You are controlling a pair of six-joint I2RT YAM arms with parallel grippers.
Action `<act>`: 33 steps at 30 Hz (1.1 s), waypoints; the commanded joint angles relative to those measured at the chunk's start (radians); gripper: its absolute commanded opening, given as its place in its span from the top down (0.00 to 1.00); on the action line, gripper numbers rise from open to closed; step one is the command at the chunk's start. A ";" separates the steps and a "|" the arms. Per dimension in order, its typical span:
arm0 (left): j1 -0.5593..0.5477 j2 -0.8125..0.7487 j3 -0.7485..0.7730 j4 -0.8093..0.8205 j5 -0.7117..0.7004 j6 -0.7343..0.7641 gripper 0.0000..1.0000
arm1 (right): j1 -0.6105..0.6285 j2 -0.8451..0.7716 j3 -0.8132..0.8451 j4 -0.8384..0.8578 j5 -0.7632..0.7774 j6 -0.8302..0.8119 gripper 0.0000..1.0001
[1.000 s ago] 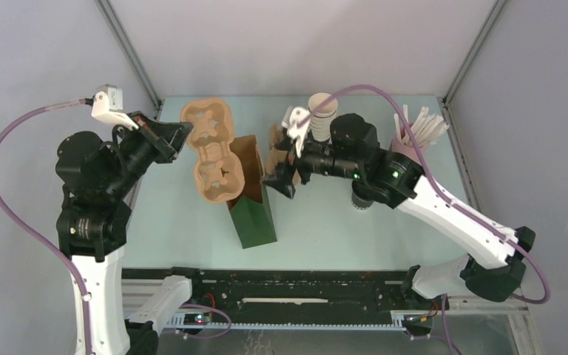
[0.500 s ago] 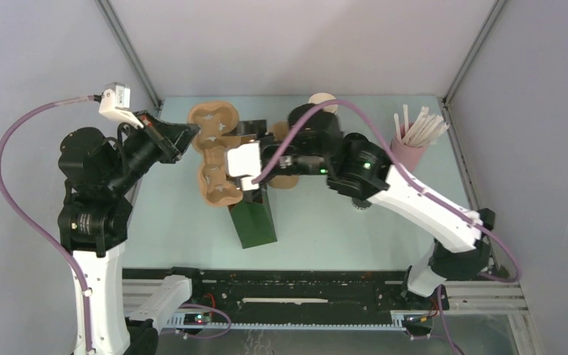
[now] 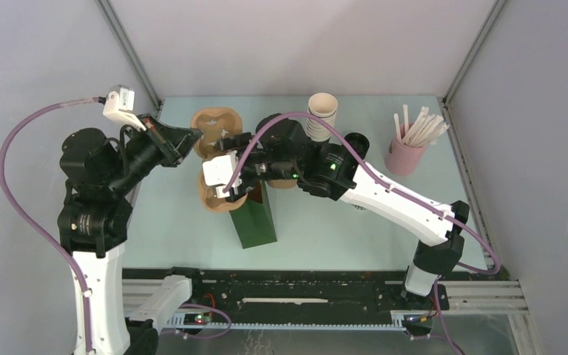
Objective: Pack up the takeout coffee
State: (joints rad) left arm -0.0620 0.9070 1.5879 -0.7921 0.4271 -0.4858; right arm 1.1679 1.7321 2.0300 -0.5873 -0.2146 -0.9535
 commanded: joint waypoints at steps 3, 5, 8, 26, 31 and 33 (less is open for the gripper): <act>0.005 -0.016 0.030 0.017 0.038 0.012 1.00 | 0.010 0.000 0.025 0.046 0.035 -0.017 0.28; 0.005 -0.016 0.030 0.016 0.041 0.012 1.00 | 0.010 0.000 0.018 0.064 0.050 -0.016 0.32; 0.005 -0.014 0.029 0.015 0.045 0.013 1.00 | 0.009 -0.003 0.013 0.083 0.048 -0.014 0.34; 0.006 -0.019 0.049 -0.004 0.032 0.004 0.62 | 0.009 -0.030 -0.043 0.130 0.049 -0.003 0.41; 0.007 -0.041 0.090 -0.050 -0.064 0.014 0.32 | -0.001 -0.057 -0.084 0.159 0.067 0.024 0.43; 0.006 -0.063 0.106 -0.074 -0.154 0.016 0.23 | -0.008 -0.078 -0.107 0.170 0.083 0.042 0.43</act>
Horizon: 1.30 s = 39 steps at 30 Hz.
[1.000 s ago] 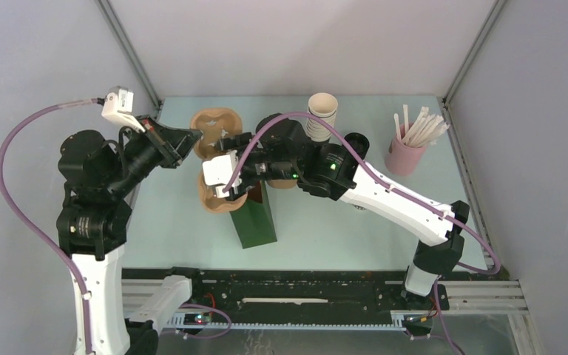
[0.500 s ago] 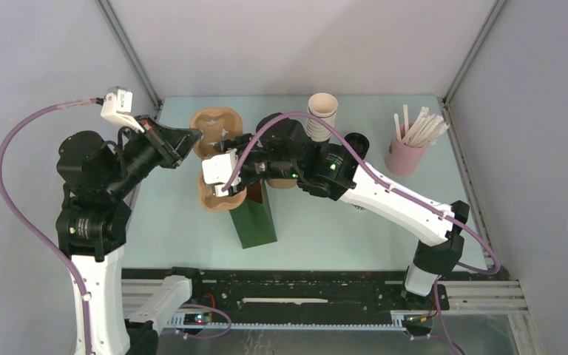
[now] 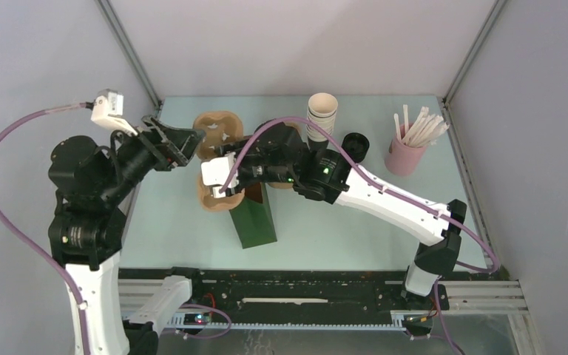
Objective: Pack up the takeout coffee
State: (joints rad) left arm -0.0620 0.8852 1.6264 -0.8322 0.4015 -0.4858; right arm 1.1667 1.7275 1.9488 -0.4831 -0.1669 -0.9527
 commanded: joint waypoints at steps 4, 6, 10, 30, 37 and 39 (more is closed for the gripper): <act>0.005 -0.100 0.040 -0.073 -0.298 0.032 0.13 | -0.022 -0.155 -0.099 0.095 0.088 0.074 0.43; 0.005 -0.120 0.001 -0.086 -0.317 0.034 0.13 | -0.030 -0.209 -0.139 0.097 0.120 0.089 0.43; 0.004 -0.095 -0.079 -0.096 -0.218 0.032 0.16 | -0.045 -0.343 -0.236 0.113 0.166 0.118 0.43; -0.317 0.090 -0.185 -0.120 -0.527 0.055 0.45 | -0.050 -0.534 -0.354 0.111 0.210 0.139 0.43; -0.328 0.067 -0.208 -0.098 -0.446 0.075 0.82 | -0.043 -0.518 -0.353 0.108 0.220 0.151 0.44; -0.328 0.060 -0.200 -0.063 -0.397 0.097 0.98 | -0.037 -0.510 -0.343 0.100 0.227 0.145 0.44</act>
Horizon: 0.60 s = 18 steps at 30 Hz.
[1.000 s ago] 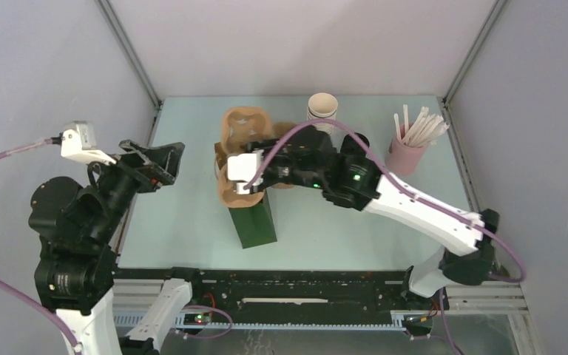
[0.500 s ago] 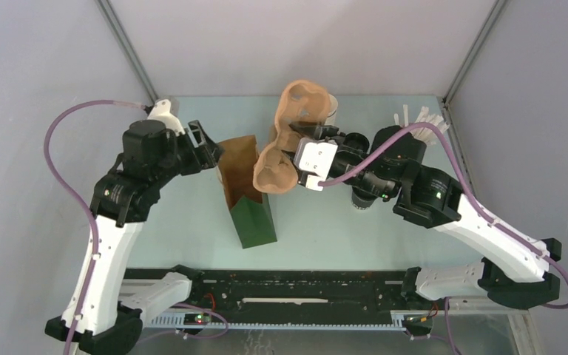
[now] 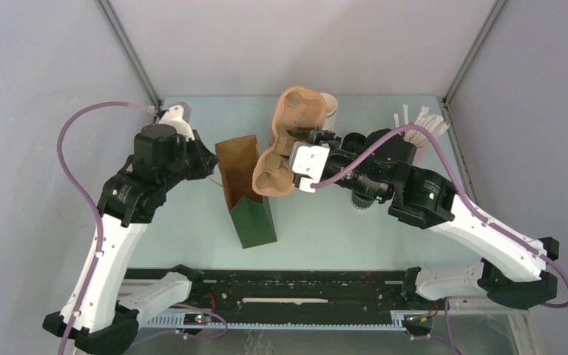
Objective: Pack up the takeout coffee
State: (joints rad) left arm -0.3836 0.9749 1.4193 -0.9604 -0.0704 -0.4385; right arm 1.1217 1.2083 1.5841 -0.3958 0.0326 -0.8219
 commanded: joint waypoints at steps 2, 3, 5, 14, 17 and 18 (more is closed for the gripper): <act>-0.006 -0.048 0.000 0.131 0.147 0.045 1.00 | 0.015 0.024 0.040 -0.003 0.039 0.009 0.44; -0.006 -0.062 -0.012 0.180 0.173 0.031 1.00 | 0.018 0.032 0.051 -0.011 0.044 0.005 0.44; -0.006 -0.091 -0.051 0.308 0.241 -0.010 1.00 | 0.023 0.051 0.070 -0.024 0.053 0.001 0.44; -0.006 -0.108 -0.189 0.518 0.335 -0.139 1.00 | 0.025 0.188 0.143 -0.064 0.175 0.003 0.47; -0.006 -0.116 -0.238 0.569 0.358 -0.181 1.00 | 0.039 0.235 0.147 -0.071 0.245 0.025 0.47; -0.007 -0.118 -0.254 0.582 0.364 -0.198 1.00 | 0.045 0.247 0.145 -0.067 0.274 0.039 0.48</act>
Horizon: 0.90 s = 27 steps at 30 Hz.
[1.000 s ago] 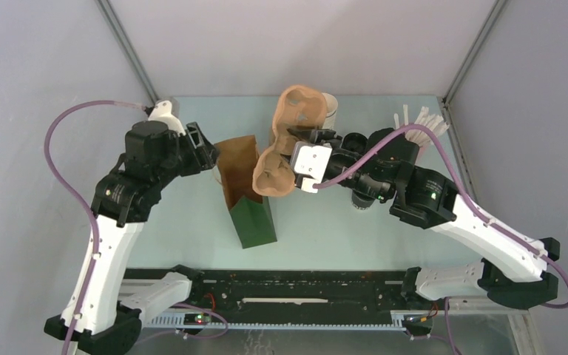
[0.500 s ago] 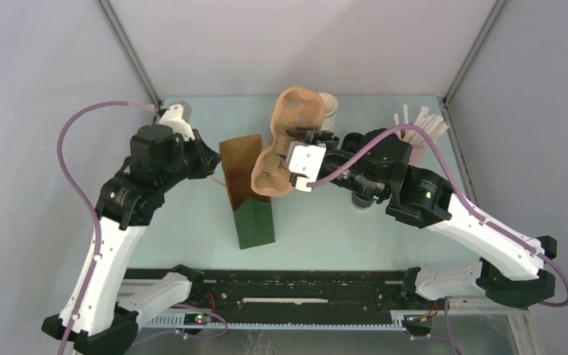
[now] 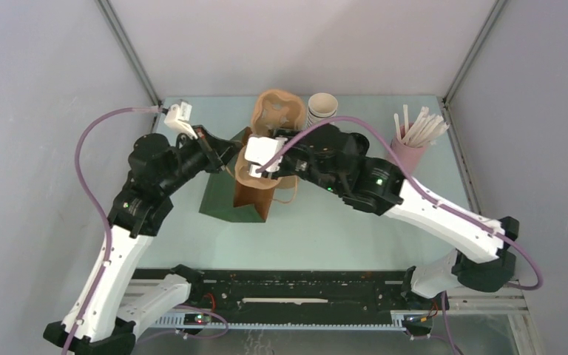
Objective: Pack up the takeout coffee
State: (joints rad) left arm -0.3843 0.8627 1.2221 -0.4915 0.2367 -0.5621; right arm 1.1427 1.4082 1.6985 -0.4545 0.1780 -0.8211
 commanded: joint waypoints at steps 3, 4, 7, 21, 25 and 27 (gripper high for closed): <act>-0.005 -0.014 -0.078 0.132 0.050 -0.097 1.00 | 0.047 0.070 0.006 0.024 0.222 0.085 0.49; -0.005 -0.020 -0.082 0.135 0.043 -0.104 1.00 | 0.052 0.073 -0.010 0.038 0.242 0.097 0.49; -0.005 -0.036 -0.092 0.157 0.051 -0.126 1.00 | 0.060 0.064 -0.089 0.117 0.260 0.093 0.48; -0.005 -0.057 -0.078 0.308 0.147 -0.330 1.00 | 0.040 -0.042 -0.197 0.149 0.282 0.074 0.48; -0.005 -0.048 -0.143 0.413 0.185 -0.408 1.00 | 0.058 -0.100 -0.197 0.033 0.218 0.114 0.48; -0.006 -0.045 -0.170 0.462 0.197 -0.452 1.00 | 0.073 -0.132 -0.196 -0.023 0.178 0.163 0.47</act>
State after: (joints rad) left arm -0.3843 0.8135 1.1114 -0.1833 0.3714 -0.8978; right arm 1.1896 1.3613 1.4906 -0.3801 0.4259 -0.7322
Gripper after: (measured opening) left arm 0.016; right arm 0.528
